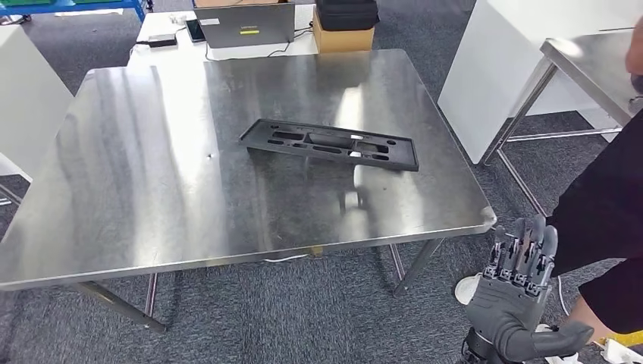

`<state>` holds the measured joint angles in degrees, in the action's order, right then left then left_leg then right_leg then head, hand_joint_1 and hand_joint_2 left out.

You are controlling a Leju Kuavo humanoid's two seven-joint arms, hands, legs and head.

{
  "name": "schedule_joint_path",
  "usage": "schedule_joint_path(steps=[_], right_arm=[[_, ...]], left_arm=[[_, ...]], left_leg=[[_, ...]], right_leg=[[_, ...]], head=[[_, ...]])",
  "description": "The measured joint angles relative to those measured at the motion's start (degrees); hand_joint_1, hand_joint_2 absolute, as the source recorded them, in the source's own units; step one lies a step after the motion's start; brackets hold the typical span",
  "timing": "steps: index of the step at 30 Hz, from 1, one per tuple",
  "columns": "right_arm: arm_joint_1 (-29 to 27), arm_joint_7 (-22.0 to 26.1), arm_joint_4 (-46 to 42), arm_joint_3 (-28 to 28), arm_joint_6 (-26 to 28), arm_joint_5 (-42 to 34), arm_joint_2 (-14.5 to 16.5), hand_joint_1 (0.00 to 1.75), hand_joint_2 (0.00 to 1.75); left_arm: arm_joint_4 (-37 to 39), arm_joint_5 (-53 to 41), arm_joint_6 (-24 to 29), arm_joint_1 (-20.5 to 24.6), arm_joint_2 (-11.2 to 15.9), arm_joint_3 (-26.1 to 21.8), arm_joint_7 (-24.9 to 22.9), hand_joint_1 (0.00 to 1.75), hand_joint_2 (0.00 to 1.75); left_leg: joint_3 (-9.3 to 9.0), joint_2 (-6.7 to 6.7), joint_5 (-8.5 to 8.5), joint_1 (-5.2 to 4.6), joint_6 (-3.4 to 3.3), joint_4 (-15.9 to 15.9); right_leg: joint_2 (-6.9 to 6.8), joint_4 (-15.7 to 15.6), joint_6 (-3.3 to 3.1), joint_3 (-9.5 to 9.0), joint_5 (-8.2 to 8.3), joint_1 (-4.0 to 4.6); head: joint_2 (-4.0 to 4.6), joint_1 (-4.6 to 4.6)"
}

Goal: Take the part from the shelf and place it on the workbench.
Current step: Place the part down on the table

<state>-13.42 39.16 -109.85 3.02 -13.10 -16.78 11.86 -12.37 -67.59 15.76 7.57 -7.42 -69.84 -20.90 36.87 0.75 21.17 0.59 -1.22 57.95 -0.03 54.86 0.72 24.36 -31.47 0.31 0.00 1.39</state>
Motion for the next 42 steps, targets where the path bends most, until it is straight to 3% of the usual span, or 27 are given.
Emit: schedule_joint_path(steps=[2,5,6,7,8,10,12,13,16,17,19,21,22,23,24,25,27,29,31,32,33,35,36,37,39,40,42], right_arm=[[0.16,-0.03,0.00,0.14,0.12,0.07,0.23,0.00,0.00],[0.30,-0.11,0.01,0.32,0.57,0.15,0.61,0.00,0.00],[0.29,-0.15,0.03,0.38,0.85,0.28,0.67,0.00,0.00],[0.29,-0.19,0.07,0.44,1.18,0.52,0.72,0.00,0.00],[0.28,-0.21,0.11,0.50,1.51,0.82,0.75,0.00,0.00],[0.28,-0.21,0.17,0.62,1.92,1.37,0.80,0.00,0.00],[0.29,-0.19,0.17,0.75,2.13,1.84,0.83,0.00,0.00],[0.30,-0.16,0.17,0.80,2.28,2.11,0.84,0.00,0.00],[0.11,0.15,0.17,0.89,3.60,3.29,0.86,0.00,0.00],[-0.09,0.32,0.17,0.91,4.20,3.90,0.86,0.00,0.00],[-0.60,0.58,0.16,1.01,5.14,5.21,0.86,0.00,0.00],[-1.24,0.67,0.15,1.27,5.73,6.03,0.85,0.00,0.00],[-1.56,0.68,0.15,1.46,5.88,6.23,0.85,0.00,0.00],[-1.82,0.68,0.15,1.63,5.96,6.35,0.84,0.00,0.00],[-1.98,0.68,0.15,1.78,5.98,6.44,0.84,0.00,0.00],[-2.05,0.68,0.15,1.90,5.99,6.55,0.84,0.00,0.00],[-2.02,0.70,0.15,2.05,6.12,7.07,0.84,0.00,0.00],[-2.03,0.76,0.16,2.15,6.25,7.74,0.84,0.00,0.00],[-2.06,0.82,0.18,2.24,6.26,8.09,0.86,0.00,0.00],[-2.04,0.84,0.19,2.29,6.26,8.23,0.91,0.00,0.00],[-2.02,0.84,0.20,2.33,6.26,8.40,0.98,0.00,0.00],[-1.96,0.84,0.28,2.36,6.26,8.80,1.19,0.00,0.00],[-1.88,0.82,0.38,2.33,6.26,9.02,1.27,0.00,0.00],[-1.75,0.81,0.52,2.28,6.26,9.22,1.31,0.00,0.00],[-1.34,0.73,0.92,2.15,6.30,9.51,1.32,0.00,0.00],[-1.07,0.69,1.12,2.08,6.43,9.56,1.32,0.00,0.00],[-0.38,0.63,1.42,1.89,6.84,9.56,1.31,0.00,0.00]], left_arm=[[0.00,-0.02,0.02,-0.04,0.09,0.08,0.01,0.00,0.00],[0.00,-0.05,0.04,-0.08,0.38,0.13,0.02,0.00,0.00],[0.00,-0.08,0.04,-0.09,0.47,0.14,0.02,0.00,0.00],[0.00,-0.13,0.04,-0.09,0.58,0.15,0.02,0.00,0.00],[0.00,-0.17,0.04,-0.09,0.67,0.17,0.02,0.00,0.00],[-0.01,-0.26,0.04,-0.06,0.84,0.23,0.02,0.00,0.00],[-0.02,-0.39,0.04,0.01,0.91,0.35,0.02,0.00,0.00],[-0.02,-0.49,0.03,0.04,0.91,0.43,0.02,0.00,0.00],[-0.02,-0.84,-0.04,0.08,0.91,0.56,0.02,0.00,0.00],[-0.02,-1.03,-0.05,0.09,0.91,0.62,0.02,0.00,0.00],[-0.02,-1.55,0.00,0.14,0.90,0.86,0.02,0.00,0.00],[-0.02,-1.87,0.21,0.14,0.87,1.21,0.02,0.00,0.00],[-0.02,-1.93,0.35,0.15,0.83,1.37,0.02,0.00,0.00],[-0.02,-1.93,0.45,0.16,0.78,1.49,0.02,0.00,0.00],[-0.02,-1.92,0.52,0.17,0.72,1.56,0.02,0.00,0.00],[-0.02,-1.90,0.54,0.20,0.65,1.58,0.02,0.00,0.00],[-0.02,-1.83,0.52,0.28,0.46,1.60,0.02,0.00,0.00],[-0.02,-1.78,0.48,0.33,0.36,1.61,0.02,0.00,0.00],[-0.02,-1.73,0.46,0.32,0.39,1.60,0.02,0.00,0.00],[-0.02,-1.64,0.45,0.30,0.40,1.60,0.02,0.00,0.00],[-0.02,-1.51,0.44,0.29,0.41,1.58,0.02,0.00,0.00],[-0.02,-1.09,0.42,0.28,0.42,1.57,0.02,0.00,0.00],[-0.02,-0.91,0.42,0.28,0.44,1.56,0.02,0.00,0.00],[-0.02,-0.75,0.42,0.28,0.48,1.56,0.02,0.00,0.00],[-0.02,-0.43,0.40,0.29,0.58,1.54,0.02,0.00,0.00],[-0.03,-0.27,0.40,0.30,0.64,1.53,0.02,0.00,0.00],[-0.03,0.04,0.36,0.40,0.74,1.51,0.02,0.00,0.00]], left_leg=[[0.72,-0.29,2.10,0.26,0.59,1.54],[2.97,-0.80,10.63,0.56,1.31,10.73],[3.40,-0.86,12.16,0.65,1.58,13.99],[3.22,-0.87,12.24,0.81,1.84,15.90],[2.14,-0.85,11.18,1.03,2.10,15.97],[-2.81,-0.75,8.42,1.60,2.68,10.18],[-7.48,-0.85,8.22,1.62,2.89,3.08],[-8.38,-0.96,8.73,1.46,2.72,1.22],[-7.24,-0.92,8.29,0.90,0.91,0.54],[-6.57,-0.75,7.74,0.81,0.03,0.44],[-5.14,-0.39,6.57,0.67,-1.37,0.30],[-3.59,-0.22,5.37,0.40,-1.86,0.33],[-2.77,-0.13,4.72,0.26,-1.90,0.36],[-2.08,-0.06,4.06,0.09,-1.88,0.38],[-1.41,0.00,3.38,-0.07,-1.84,0.40],[-0.83,0.03,2.71,-0.21,-1.77,0.41],[-0.01,0.05,1.49,-0.40,-1.41,0.46],[0.35,0.11,0.35,-0.34,-0.79,0.31],[0.60,0.02,-0.31,-0.11,-0.08,0.19],[0.88,-0.14,0.63,0.00,0.23,0.73],[1.32,-0.34,2.87,0.10,0.53,2.28],[2.58,-0.67,9.30,0.33,1.10,8.30],[3.11,-0.74,11.63,0.47,1.43,12.01],[3.28,-0.77,12.30,0.63,1.77,14.91],[1.59,-0.75,9.80,1.12,2.46,16.23],[-0.69,-0.68,8.08,1.46,2.85,13.91],[-5.95,-0.68,7.89,1.76,3.46,6.74]], right_leg=[[-0.22,-0.17,-0.99,0.76,1.20,-0.66],[-0.46,-0.19,-2.03,2.83,3.16,-1.02],[-0.49,-0.12,-1.94,3.54,3.79,-1.03],[-0.52,0.01,-1.76,4.28,4.41,-1.08],[-0.54,0.21,-1.50,5.04,4.94,-1.19],[-0.55,1.09,-0.86,6.64,5.67,-1.47],[-0.57,2.31,-0.17,8.10,6.08,-1.36],[-0.59,2.75,0.23,8.62,6.34,-1.15],[-0.45,3.20,1.76,9.74,7.00,-0.92],[-0.36,4.13,1.91,10.47,6.06,-0.99],[-0.20,9.23,1.51,12.56,1.65,-1.20],[-0.20,16.63,1.42,14.36,-2.65,-1.21],[-0.19,19.12,1.74,14.37,-3.27,-1.18],[-0.18,19.77,2.18,13.43,-2.77,-1.09],[-0.16,18.21,2.53,11.41,-1.53,-0.98],[-0.10,14.77,2.57,8.46,-0.27,-0.79],[0.05,5.51,1.66,1.99,0.12,-0.20],[0.13,0.26,0.54,-0.84,-0.69,0.46],[0.05,-0.46,-0.29,-0.39,0.04,0.25],[-0.05,-0.58,-0.82,-0.02,0.67,-0.10],[-0.18,-0.71,-1.38,0.49,1.41,-0.47],[-0.39,-0.69,-2.08,1.95,2.84,-0.72],[-0.46,-0.59,-2.13,2.76,3.55,-0.72],[-0.51,-0.43,-1.96,3.59,4.21,-0.78],[-0.58,0.33,-1.41,5.49,5.32,-1.08],[-0.60,1.03,-1.08,6.57,5.70,-1.30],[-0.61,2.74,-0.45,8.70,6.14,-1.32]], head=[[0.00,-0.08],[0.00,-0.27],[0.00,-0.30],[0.00,-0.29],[0.00,-0.31],[0.00,-0.32],[0.00,-0.38],[0.00,-0.42],[0.00,-0.39],[0.00,-0.32],[0.00,-0.18],[0.00,-0.01],[0.00,-0.01],[0.00,-0.01],[0.00,-0.03],[0.00,-0.03],[0.00,-0.07],[0.00,-0.08],[0.00,-0.11],[0.00,-0.10],[0.00,-0.23],[0.00,-0.39],[0.00,-0.48],[0.00,-0.49],[0.00,-0.51],[0.00,-0.52],[0.00,-0.67]])
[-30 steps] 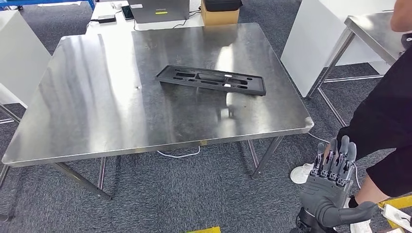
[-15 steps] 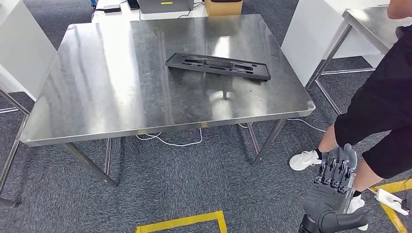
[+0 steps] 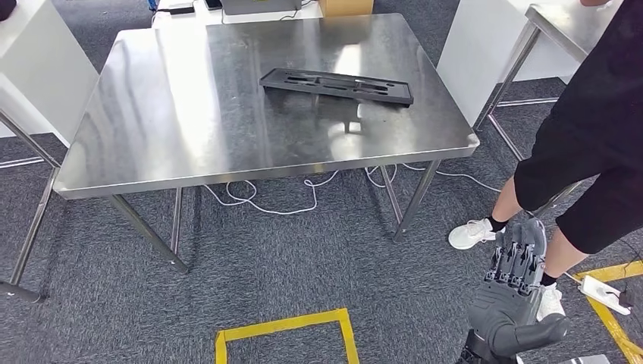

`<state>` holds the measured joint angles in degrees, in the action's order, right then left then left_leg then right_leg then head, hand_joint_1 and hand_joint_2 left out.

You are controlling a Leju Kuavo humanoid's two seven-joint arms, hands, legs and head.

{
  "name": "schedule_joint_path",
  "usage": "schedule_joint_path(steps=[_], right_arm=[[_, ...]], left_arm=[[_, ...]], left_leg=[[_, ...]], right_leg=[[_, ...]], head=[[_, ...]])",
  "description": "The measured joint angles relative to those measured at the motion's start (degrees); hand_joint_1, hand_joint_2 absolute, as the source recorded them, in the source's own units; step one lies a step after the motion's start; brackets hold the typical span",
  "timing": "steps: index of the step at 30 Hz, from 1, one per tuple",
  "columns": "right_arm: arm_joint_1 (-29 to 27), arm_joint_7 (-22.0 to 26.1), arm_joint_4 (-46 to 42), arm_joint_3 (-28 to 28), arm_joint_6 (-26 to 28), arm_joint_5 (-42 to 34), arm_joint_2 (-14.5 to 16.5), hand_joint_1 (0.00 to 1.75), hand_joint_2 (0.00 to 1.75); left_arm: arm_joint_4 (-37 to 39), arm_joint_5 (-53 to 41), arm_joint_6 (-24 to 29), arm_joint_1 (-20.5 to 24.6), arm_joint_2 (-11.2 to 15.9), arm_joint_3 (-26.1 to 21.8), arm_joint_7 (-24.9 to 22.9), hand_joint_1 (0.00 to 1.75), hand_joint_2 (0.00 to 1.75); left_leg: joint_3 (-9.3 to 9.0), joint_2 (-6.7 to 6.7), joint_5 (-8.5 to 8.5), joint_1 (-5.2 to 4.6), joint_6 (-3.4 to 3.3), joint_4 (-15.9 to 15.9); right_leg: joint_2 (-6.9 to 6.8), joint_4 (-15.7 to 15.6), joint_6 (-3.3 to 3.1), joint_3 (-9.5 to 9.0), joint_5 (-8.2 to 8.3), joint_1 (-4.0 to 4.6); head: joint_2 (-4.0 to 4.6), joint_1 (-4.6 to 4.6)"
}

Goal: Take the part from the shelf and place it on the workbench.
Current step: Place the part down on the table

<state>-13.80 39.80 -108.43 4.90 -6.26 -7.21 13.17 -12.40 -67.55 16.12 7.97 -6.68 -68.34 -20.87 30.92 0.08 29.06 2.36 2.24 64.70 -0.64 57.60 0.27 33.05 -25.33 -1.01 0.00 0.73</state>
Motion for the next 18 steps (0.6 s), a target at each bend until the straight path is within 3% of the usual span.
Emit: schedule_joint_path(steps=[2,5,6,8,9,10,11,12,14,16,18], right_arm=[[0.76,-0.02,0.14,-0.25,0.31,0.00,-0.02,0.00,0.00],[1.38,-0.05,0.43,-0.44,0.43,-0.02,-0.07,0.00,0.00],[1.47,-0.11,0.55,-0.46,0.50,-0.02,-0.09,0.00,0.00],[1.81,-0.51,0.79,-0.60,0.87,-0.01,-0.21,0.00,0.00],[2.06,-0.79,0.92,-0.69,1.11,-0.02,-0.30,0.00,0.00],[2.29,-1.08,1.08,-0.78,1.38,-0.04,-0.41,0.00,0.00],[2.49,-1.30,1.26,-0.82,1.61,-0.09,-0.50,0.00,0.00],[2.67,-1.45,1.45,-0.84,1.80,-0.15,-0.56,0.00,0.00],[3.11,-1.61,1.79,-0.89,2.08,-0.28,-0.62,0.00,0.00],[3.70,-1.67,2.00,-1.05,2.17,-0.35,-0.65,0.00,0.00],[4.14,-1.76,2.21,-1.19,2.18,-0.30,-0.67,0.00,0.00]], left_arm=[[-0.02,0.23,-0.12,0.09,0.07,-0.02,0.00,0.00,0.00],[-0.03,0.36,-0.30,0.13,0.07,-0.07,0.00,0.00,0.00],[-0.04,0.38,-0.31,0.15,0.08,-0.09,0.00,0.00,0.00],[-0.06,0.44,-0.25,0.19,0.19,-0.14,0.00,0.00,0.00],[-0.07,0.48,-0.21,0.20,0.24,-0.15,0.00,0.00,0.00],[-0.08,0.50,-0.17,0.20,0.26,-0.16,0.00,0.00,0.00],[-0.08,0.49,-0.13,0.19,0.27,-0.16,0.00,0.00,0.00],[-0.08,0.46,-0.08,0.19,0.26,-0.16,0.00,0.00,0.00],[-0.08,0.43,0.08,0.22,0.16,-0.16,0.00,0.00,0.00],[-0.08,0.43,0.23,0.25,0.01,-0.18,0.00,0.00,0.00],[-0.08,0.46,0.34,0.24,-0.07,-0.20,0.00,0.00,0.00]], left_leg=[[-2.25,-0.18,1.93,-0.22,-0.46,-4.37],[-1.00,-0.07,1.30,-0.72,-2.81,-5.01],[-0.31,0.09,0.69,-0.81,-3.70,-5.13],[1.30,0.37,-0.63,-0.95,-4.86,-5.20],[2.14,0.47,-1.33,-1.04,-5.09,-5.17],[3.01,0.55,-2.04,-1.16,-5.12,-5.13],[3.91,0.61,-2.77,-1.28,-5.09,-5.10],[4.68,0.64,-3.49,-1.41,-5.02,-5.09],[6.02,0.61,-4.95,-1.61,-4.77,-5.08],[6.83,0.55,-6.30,-1.70,-4.20,-5.14],[7.08,0.57,-7.58,-1.60,-3.41,-5.49]], right_leg=[[-0.02,1.21,0.77,1.30,0.51,0.41],[0.05,1.79,2.28,2.30,0.77,0.50],[0.12,3.03,2.32,3.01,-0.59,0.38],[0.28,8.79,1.89,5.11,-5.51,0.14],[0.30,12.59,1.85,6.05,-7.79,0.11],[0.31,15.83,2.07,6.43,-9.04,0.08],[0.32,17.69,2.49,6.04,-9.12,0.10],[0.34,17.41,2.96,4.56,-8.15,0.16],[0.53,11.08,3.08,-1.29,-6.02,0.37],[0.76,2.04,1.97,-7.49,-6.71,0.98],[0.82,-2.14,0.87,-9.43,-7.63,1.71]], head=[[0.00,-0.09],[0.00,-0.01],[0.00,0.07],[0.00,0.19],[0.00,0.28],[0.00,0.28],[0.00,0.28],[0.00,0.28],[0.00,0.27],[0.00,0.20],[0.00,0.27]])
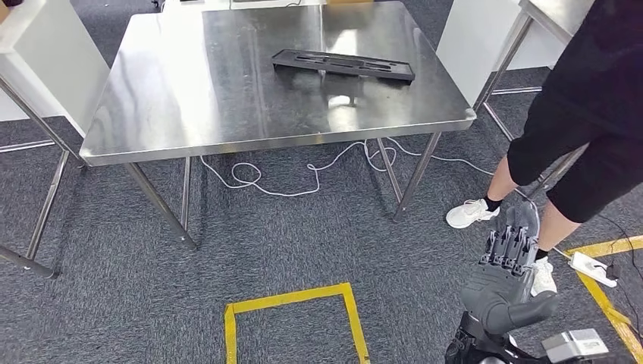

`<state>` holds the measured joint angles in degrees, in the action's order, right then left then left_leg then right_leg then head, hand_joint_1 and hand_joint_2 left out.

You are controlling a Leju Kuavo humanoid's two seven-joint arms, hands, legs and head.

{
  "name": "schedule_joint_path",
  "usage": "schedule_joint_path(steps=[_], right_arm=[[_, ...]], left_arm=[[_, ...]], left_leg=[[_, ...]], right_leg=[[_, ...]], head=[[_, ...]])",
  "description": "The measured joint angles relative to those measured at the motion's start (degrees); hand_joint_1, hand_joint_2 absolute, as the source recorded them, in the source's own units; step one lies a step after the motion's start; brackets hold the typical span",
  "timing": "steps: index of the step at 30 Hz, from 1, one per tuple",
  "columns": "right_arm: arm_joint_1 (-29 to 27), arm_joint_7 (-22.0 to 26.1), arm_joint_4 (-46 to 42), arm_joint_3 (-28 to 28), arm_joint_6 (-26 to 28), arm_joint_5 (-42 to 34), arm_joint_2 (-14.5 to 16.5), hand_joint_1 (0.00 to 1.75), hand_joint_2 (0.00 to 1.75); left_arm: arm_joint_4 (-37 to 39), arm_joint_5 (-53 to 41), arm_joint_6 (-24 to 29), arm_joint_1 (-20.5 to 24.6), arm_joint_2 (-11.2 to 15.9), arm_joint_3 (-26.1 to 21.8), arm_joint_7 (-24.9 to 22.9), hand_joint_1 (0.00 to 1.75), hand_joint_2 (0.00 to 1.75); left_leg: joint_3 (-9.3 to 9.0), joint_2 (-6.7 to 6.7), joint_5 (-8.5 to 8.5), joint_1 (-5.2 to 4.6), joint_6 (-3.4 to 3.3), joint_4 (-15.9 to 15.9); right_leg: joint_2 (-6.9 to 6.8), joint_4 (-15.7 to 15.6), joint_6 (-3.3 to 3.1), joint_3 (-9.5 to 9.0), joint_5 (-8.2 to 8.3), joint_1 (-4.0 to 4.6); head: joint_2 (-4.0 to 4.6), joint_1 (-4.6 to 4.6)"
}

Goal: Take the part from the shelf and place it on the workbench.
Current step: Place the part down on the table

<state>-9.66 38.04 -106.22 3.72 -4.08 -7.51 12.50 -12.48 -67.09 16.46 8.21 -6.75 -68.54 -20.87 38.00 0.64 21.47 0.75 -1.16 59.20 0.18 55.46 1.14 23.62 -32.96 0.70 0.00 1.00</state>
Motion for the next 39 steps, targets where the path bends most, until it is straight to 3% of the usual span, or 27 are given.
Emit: schedule_joint_path(steps=[2,3,4,6,7,8,10,11,13,14,15,18,20,22,23,24,26,28,29,30,33,36,39], right_arm=[[0.16,-0.15,0.38,-0.10,0.03,0.19,-0.01,0.00,0.00],[0.19,-0.22,0.57,-0.23,0.05,0.32,-0.01,0.00,0.00],[0.20,-0.28,0.75,-0.40,0.07,0.47,0.00,0.00,0.00],[0.20,-0.38,1.03,-0.74,0.08,0.83,0.01,0.00,0.00],[0.18,-0.44,1.21,-0.86,0.08,1.05,0.00,0.00,0.00],[0.18,-0.54,1.44,-0.97,0.08,1.27,-0.01,0.00,0.00],[0.19,-1.04,2.10,-1.27,0.05,1.86,-0.07,0.00,0.00],[0.22,-1.45,2.56,-1.51,0.04,2.25,-0.12,0.00,0.00],[0.41,-2.46,3.59,-2.07,0.35,3.37,-0.27,0.00,0.00],[0.69,-2.99,4.21,-2.35,0.78,4.02,-0.32,0.00,0.00],[1.17,-3.61,5.20,-2.62,1.52,4.74,-0.36,0.00,0.00],[2.83,-5.04,10.48,-3.49,4.33,6.67,-0.42,0.00,0.00],[3.53,-5.23,14.35,-4.05,5.47,7.48,-0.49,0.00,0.00],[4.41,-6.02,18.13,-4.53,6.38,8.29,-0.64,0.00,0.00],[5.03,-6.88,20.44,-4.74,7.05,9.11,-0.73,0.00,0.00],[5.89,-7.83,23.48,-5.01,8.02,10.38,-0.81,0.00,0.00],[8.53,-8.47,32.49,-5.77,11.04,14.33,-0.95,0.00,0.00],[11.59,-6.92,43.54,-6.85,15.34,18.78,-1.03,0.00,0.00],[12.88,-6.06,48.79,-7.43,17.54,20.65,-1.07,0.00,0.00],[13.96,-5.49,53.43,-7.96,19.43,22.15,-1.13,0.00,0.00],[16.12,-5.85,63.65,-9.22,22.46,24.84,-1.31,0.00,0.00],[17.98,-11.73,72.22,-10.66,23.24,28.12,-1.58,0.00,0.00],[17.90,-20.90,80.15,-11.65,21.27,30.08,-2.16,0.00,0.00]], left_arm=[[0.01,0.10,0.05,-0.12,0.01,-0.03,0.02,0.00,0.00],[0.01,0.16,0.05,-0.18,0.01,-0.05,0.03,0.00,0.00],[0.02,0.23,0.06,-0.24,0.02,-0.08,0.05,0.00,0.00],[0.02,0.32,0.07,-0.26,0.05,-0.14,0.07,0.00,0.00],[0.02,0.33,0.07,-0.27,0.07,-0.18,0.07,0.00,0.00],[0.02,0.32,0.07,-0.27,0.07,-0.23,0.07,0.00,0.00],[0.02,0.24,0.12,-0.28,0.07,-0.32,0.07,0.00,0.00],[0.02,0.15,0.19,-0.27,0.07,-0.36,0.07,0.00,0.00],[0.02,-0.02,0.33,-0.21,0.03,-0.38,0.07,0.00,0.00],[0.02,-0.05,0.38,-0.15,0.00,-0.38,0.07,0.00,0.00],[0.02,-0.08,0.40,-0.11,-0.03,-0.38,0.07,0.00,0.00],[0.02,-0.10,0.45,-0.11,-0.21,-0.40,0.07,0.00,0.00],[0.02,-0.10,0.50,-0.14,-0.31,-0.43,0.07,0.00,0.00],[0.02,-0.10,0.54,-0.17,-0.31,-0.52,0.07,0.00,0.00],[0.02,-0.10,0.55,-0.20,-0.32,-0.57,0.07,0.00,0.00],[0.02,-0.10,0.55,-0.23,-0.32,-0.62,0.07,0.00,0.00],[0.02,-0.12,0.58,-0.23,-0.38,-0.64,0.07,0.00,0.00],[0.02,-0.25,0.70,-0.14,-0.50,-0.64,0.07,0.00,0.00],[0.02,-0.36,0.79,-0.10,-0.55,-0.64,0.07,0.00,0.00],[0.02,-0.46,0.86,-0.08,-0.56,-0.64,0.07,0.00,0.00],[0.02,-0.61,0.96,-0.15,-0.60,-0.64,0.07,0.00,0.00],[0.02,-1.43,0.93,-0.18,-0.63,-0.54,0.07,0.00,0.00],[0.02,-2.60,0.76,-0.25,-0.63,-0.02,0.07,0.00,0.00]], left_leg=[[0.42,-0.15,-0.36,0.14,0.66,-0.12],[0.89,-0.30,1.04,0.21,0.88,0.65],[1.52,-0.47,3.63,0.27,1.07,2.51],[2.80,-0.68,9.75,0.39,1.49,8.97],[3.18,-0.73,11.30,0.45,1.76,12.44],[3.12,-0.76,11.06,0.57,2.05,14.90],[0.87,-0.72,7.45,0.99,2.59,14.98],[-1.65,-0.64,6.07,1.28,2.91,12.07],[-6.97,-0.55,7.00,1.36,3.09,4.64],[-8.61,-0.56,8.43,1.31,2.82,1.79],[-9.15,-0.63,9.41,1.11,2.28,0.49],[-8.33,-0.49,9.04,1.04,0.12,-0.22],[-7.43,-0.29,8.11,1.08,-0.94,-0.29],[-6.36,-0.26,7.29,1.01,-1.22,-0.24],[-5.89,-0.24,6.92,0.98,-1.14,-0.22],[-5.52,-0.22,6.59,0.96,-1.01,-0.21],[-5.11,-0.19,6.06,0.97,-0.64,-0.21],[-4.92,-0.18,5.66,0.86,-0.09,-0.18],[-4.85,-0.18,5.49,0.79,0.22,-0.17],[-4.75,-0.18,5.64,0.73,0.28,-0.11],[-4.59,-0.18,5.67,1.04,-0.40,-0.07],[-4.73,-0.17,4.96,1.51,0.61,-0.46],[-4.81,-0.28,4.72,1.58,0.98,-0.78]], right_leg=[[-0.19,-0.39,-0.79,0.98,1.26,-0.40],[-0.30,-0.52,-1.35,1.61,2.08,-0.74],[-0.41,-0.65,-1.87,2.39,2.95,-1.14],[-0.50,-0.59,-2.58,4.01,4.37,-1.16],[-0.55,-0.57,-2.60,4.72,5.00,-1.12],[-0.62,-0.50,-2.50,5.43,5.62,-1.10],[-0.71,-0.07,-2.09,6.98,6.64,-1.25],[-0.74,0.48,-1.83,7.81,6.97,-1.30],[-0.75,1.90,-1.27,9.26,7.24,-1.11],[-0.75,2.57,-0.97,9.83,7.35,-0.90],[-0.75,2.91,-0.58,10.27,7.57,-0.74],[-0.71,4.06,0.47,11.69,7.63,-0.72],[-0.64,8.94,0.38,14.08,4.62,-0.97],[-0.58,16.42,0.30,16.78,0.84,-1.18],[-0.57,18.68,0.50,17.24,-0.10,-1.27],[-0.57,18.87,0.82,16.57,-0.19,-1.32],[-0.54,12.61,1.44,11.93,1.68,-1.38],[-0.37,4.66,1.27,7.29,3.15,-1.15],[-0.28,2.56,0.93,6.25,3.41,-0.95],[-0.23,1.77,0.60,6.04,3.40,-0.91],[-0.26,1.69,0.12,6.08,3.81,-0.99],[-0.25,1.73,-0.42,6.30,4.11,-0.53],[-0.32,1.73,-0.56,6.30,4.18,-0.51]], head=[[0.00,0.05],[0.00,-0.04],[0.00,-0.15],[0.00,-0.31],[0.00,-0.34],[0.00,-0.34],[0.00,-0.35],[0.00,-0.38],[0.00,-0.43],[0.00,-0.44],[0.00,-0.33],[0.00,0.06],[0.00,0.31],[0.00,0.48],[0.00,0.47],[0.00,0.48],[0.00,0.49],[0.00,0.44],[0.00,0.42],[0.00,0.38],[0.00,0.32],[0.00,0.31],[0.00,0.30]])
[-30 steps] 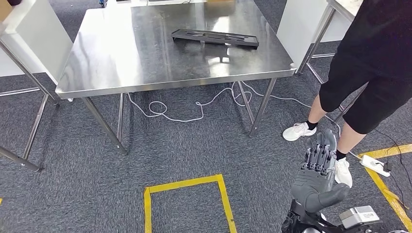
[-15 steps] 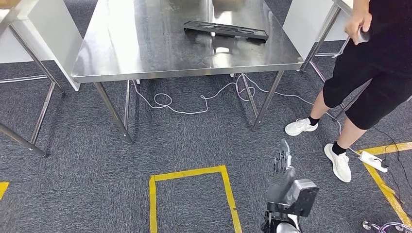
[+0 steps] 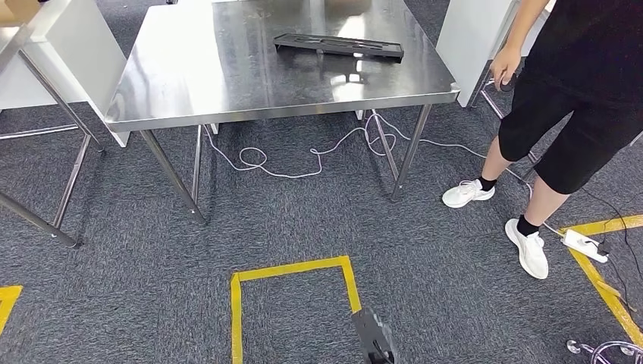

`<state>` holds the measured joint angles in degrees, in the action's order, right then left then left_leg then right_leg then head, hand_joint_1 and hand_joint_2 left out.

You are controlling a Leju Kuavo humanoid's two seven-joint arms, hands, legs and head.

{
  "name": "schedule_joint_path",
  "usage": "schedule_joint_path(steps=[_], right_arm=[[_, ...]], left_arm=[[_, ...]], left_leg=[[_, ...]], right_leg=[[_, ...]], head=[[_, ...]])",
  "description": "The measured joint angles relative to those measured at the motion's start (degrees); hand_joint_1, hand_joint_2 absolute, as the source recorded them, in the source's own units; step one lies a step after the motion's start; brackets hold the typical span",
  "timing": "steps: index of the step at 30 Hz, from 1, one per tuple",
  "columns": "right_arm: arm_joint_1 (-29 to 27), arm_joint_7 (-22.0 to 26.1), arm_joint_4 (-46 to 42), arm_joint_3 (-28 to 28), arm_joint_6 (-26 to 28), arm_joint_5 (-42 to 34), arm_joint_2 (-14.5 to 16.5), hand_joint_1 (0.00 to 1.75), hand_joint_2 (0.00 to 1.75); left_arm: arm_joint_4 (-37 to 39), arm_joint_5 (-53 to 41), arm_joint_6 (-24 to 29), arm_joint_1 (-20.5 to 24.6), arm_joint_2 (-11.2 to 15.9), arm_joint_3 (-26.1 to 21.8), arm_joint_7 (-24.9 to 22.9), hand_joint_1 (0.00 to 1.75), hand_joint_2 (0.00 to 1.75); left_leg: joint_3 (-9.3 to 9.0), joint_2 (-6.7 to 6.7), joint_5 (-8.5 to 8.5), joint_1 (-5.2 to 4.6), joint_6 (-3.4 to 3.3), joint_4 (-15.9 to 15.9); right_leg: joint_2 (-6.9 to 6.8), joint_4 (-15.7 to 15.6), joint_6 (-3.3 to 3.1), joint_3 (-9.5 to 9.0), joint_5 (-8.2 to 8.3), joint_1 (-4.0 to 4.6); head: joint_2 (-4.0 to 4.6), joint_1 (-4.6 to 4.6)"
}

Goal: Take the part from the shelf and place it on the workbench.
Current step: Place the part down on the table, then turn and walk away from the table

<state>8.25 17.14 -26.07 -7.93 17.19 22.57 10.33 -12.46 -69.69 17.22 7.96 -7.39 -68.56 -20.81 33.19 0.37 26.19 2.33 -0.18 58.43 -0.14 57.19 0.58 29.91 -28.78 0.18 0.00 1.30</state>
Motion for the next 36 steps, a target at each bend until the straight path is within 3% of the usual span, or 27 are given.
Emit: schedule_joint_path(steps=[5,8,10,12,13,14,15,17,18,19,20,22,23,25,27,28,29,30,31,33,35,36], right_arm=[[-2.63,-11.61,8.22,-2.35,-4.13,3.47,-1.34,0.00,0.00],[-3.36,-15.47,10.65,-2.81,-5.95,3.37,-2.01,0.00,0.00],[-3.52,-16.21,11.72,-2.94,-6.39,3.23,-2.52,0.00,0.00],[-3.70,-16.47,12.62,-3.11,-6.63,3.18,-3.00,0.00,0.00],[-3.86,-16.57,12.98,-3.16,-6.69,3.16,-3.28,0.00,0.00],[-4.03,-16.68,13.30,-3.18,-6.73,3.16,-3.51,0.00,0.00],[-4.16,-16.83,13.55,-3.18,-6.77,3.16,-3.72,0.00,0.00],[-4.18,-17.64,13.91,-3.20,-7.01,3.11,-3.89,0.00,0.00],[-4.10,-18.35,14.03,-3.21,-7.27,3.00,-3.89,0.00,0.00],[-4.06,-19.27,14.14,-3.21,-7.62,2.86,-3.86,0.00,0.00],[-4.06,-20.21,14.24,-3.21,-8.02,2.72,-3.87,0.00,0.00],[-4.36,-21.81,14.53,-3.20,-8.75,2.46,-4.17,0.00,0.00],[-4.57,-22.31,14.67,-3.20,-8.96,2.34,-4.33,0.00,0.00],[-4.92,-22.75,14.86,-3.18,-9.10,2.05,-4.68,0.00,0.00],[-5.04,-22.80,14.98,-3.16,-9.12,1.77,-4.85,0.00,0.00],[-5.08,-22.80,15.04,-3.15,-9.14,1.63,-4.86,0.00,0.00],[-5.16,-22.80,15.11,-3.15,-9.16,1.48,-4.85,0.00,0.00],[-5.25,-22.80,15.18,-3.14,-9.17,1.36,-4.85,0.00,0.00],[-5.32,-22.85,15.23,-3.12,-9.18,1.27,-4.86,0.00,0.00],[-5.33,-23.02,15.27,-3.10,-9.18,1.23,-4.74,0.00,0.00],[-5.22,-23.30,15.27,-3.09,-9.19,1.42,-4.60,0.00,0.00],[-5.18,-23.40,15.29,-3.09,-9.23,1.57,-4.53,0.00,0.00]], left_arm=[[0.00,-0.51,-0.23,-0.07,0.10,0.38,0.00,0.00,0.00],[0.01,-0.52,-0.19,-0.06,0.07,0.51,0.00,0.00,0.00],[0.02,-0.52,-0.16,-0.03,-0.03,0.58,0.00,0.00,0.00],[0.04,-0.52,-0.15,-0.04,-0.11,0.63,0.00,0.00,0.00],[0.05,-0.52,-0.15,-0.05,-0.14,0.64,0.00,0.00,0.00],[0.07,-0.52,-0.15,-0.06,-0.18,0.65,0.00,0.00,0.00],[0.08,-0.51,-0.15,-0.06,-0.22,0.65,0.00,0.00,0.00],[0.08,-0.48,-0.15,-0.08,-0.18,0.65,0.00,0.00,0.00],[0.08,-0.46,-0.16,-0.10,-0.11,0.65,0.00,0.00,0.00],[0.08,-0.45,-0.18,-0.12,-0.01,0.65,0.00,0.00,0.00],[0.08,-0.45,-0.21,-0.13,0.07,0.65,0.00,0.00,0.00],[0.13,-0.49,-0.28,-0.15,-0.02,0.67,0.00,0.00,0.00],[0.16,-0.51,-0.32,-0.16,-0.04,0.67,0.00,0.00,0.00],[0.22,-0.58,-0.39,-0.19,-0.14,0.71,0.00,0.00,0.00],[0.24,-0.80,-0.40,-0.20,-0.17,0.83,0.00,0.00,0.00],[0.24,-0.94,-0.39,-0.22,-0.17,0.92,0.00,0.00,0.00],[0.24,-1.08,-0.39,-0.24,-0.16,1.00,0.00,0.00,0.00],[0.25,-1.19,-0.39,-0.26,-0.17,1.08,0.00,0.00,0.00],[0.25,-1.33,-0.38,-0.27,-0.20,1.15,0.00,0.00,0.00],[0.26,-1.55,-0.31,-0.27,-0.13,1.32,0.01,0.00,0.00],[0.27,-1.59,-0.05,-0.22,-0.07,1.55,0.03,0.00,0.00],[0.28,-1.55,0.12,-0.17,-0.05,1.63,0.04,0.00,0.00]], left_leg=[[0.26,-0.17,-0.01,-0.18,-0.33,0.13],[-0.28,0.01,-0.71,0.03,-0.83,-1.30],[-0.61,0.30,-1.42,0.52,-1.11,-2.46],[-0.32,0.44,-1.68,0.61,-1.00,-2.57],[-0.16,0.47,-1.79,0.74,-0.80,-2.54],[-0.02,0.55,-1.91,0.96,-0.52,-2.51],[0.07,0.65,-2.01,1.28,-0.14,-2.47],[0.13,0.98,-2.04,1.92,1.03,-2.14],[0.12,1.16,-1.86,2.03,1.77,-1.88],[0.02,1.36,-1.66,2.01,2.42,-1.70],[-0.15,1.60,-1.48,1.91,2.91,-1.68],[-0.68,2.18,-1.47,2.19,3.47,-2.07],[-0.72,2.22,-1.04,2.46,3.56,-1.82],[0.89,1.53,2.35,2.57,3.23,2.27],[4.44,0.47,7.49,1.91,2.38,10.72],[5.94,0.20,8.99,1.45,1.90,14.36],[6.64,0.07,9.32,0.97,1.33,16.22],[6.26,-0.08,8.50,0.48,0.62,15.78],[4.87,-0.43,6.81,0.01,-0.21,13.18],[1.11,-2.55,3.45,-0.73,-1.95,5.71],[-0.80,-3.96,2.27,-1.26,-2.75,1.76],[-0.93,-3.80,2.29,-1.46,-2.78,1.47]], right_leg=[[0.00,-0.06,0.12,-0.27,0.15,-0.44],[0.00,0.23,0.40,0.00,-0.19,-0.34],[0.06,4.08,0.46,1.91,-2.48,-0.44],[0.11,11.46,0.76,5.35,-5.86,-0.99],[0.11,14.36,1.21,6.63,-6.85,-1.41],[0.09,15.30,1.92,6.92,-6.91,-1.87],[0.01,13.81,2.86,6.01,-5.98,-2.35],[-1.04,6.05,4.92,1.81,-2.89,-3.34],[-1.60,2.74,5.29,0.26,-1.77,-3.54],[-1.95,0.83,4.96,-0.54,-1.22,-3.61],[-1.99,0.49,4.15,-0.50,-1.23,-3.52],[-1.06,0.85,2.26,-0.08,-1.10,-3.18],[-0.69,0.93,1.65,-0.06,-0.94,-3.09],[0.07,0.93,0.54,0.05,-0.40,-2.68],[0.89,0.96,-0.20,0.39,0.02,-2.01],[1.39,0.98,-0.39,0.59,0.14,-1.55],[1.92,0.99,-0.51,0.69,0.21,-1.12],[2.53,1.00,-0.61,0.70,0.26,-0.71],[3.20,1.00,-0.66,0.63,0.28,-0.37],[4.50,1.04,-0.70,0.57,0.31,0.13],[5.58,1.12,-0.55,0.86,0.40,0.25],[6.03,1.12,-0.37,1.07,0.50,0.23]], head=[[0.00,-0.08],[0.00,-0.05],[0.00,0.08],[0.00,0.13],[0.00,0.12],[0.00,0.10],[0.00,0.13],[0.00,0.27],[0.00,0.49],[0.00,0.51],[0.00,0.50],[0.00,0.01],[0.00,-0.24],[0.00,-0.65],[0.00,-0.89],[0.00,-0.95],[0.00,-0.96],[0.00,-0.96],[0.00,-0.96],[0.00,-0.85],[0.00,-0.82],[0.00,-0.86]])
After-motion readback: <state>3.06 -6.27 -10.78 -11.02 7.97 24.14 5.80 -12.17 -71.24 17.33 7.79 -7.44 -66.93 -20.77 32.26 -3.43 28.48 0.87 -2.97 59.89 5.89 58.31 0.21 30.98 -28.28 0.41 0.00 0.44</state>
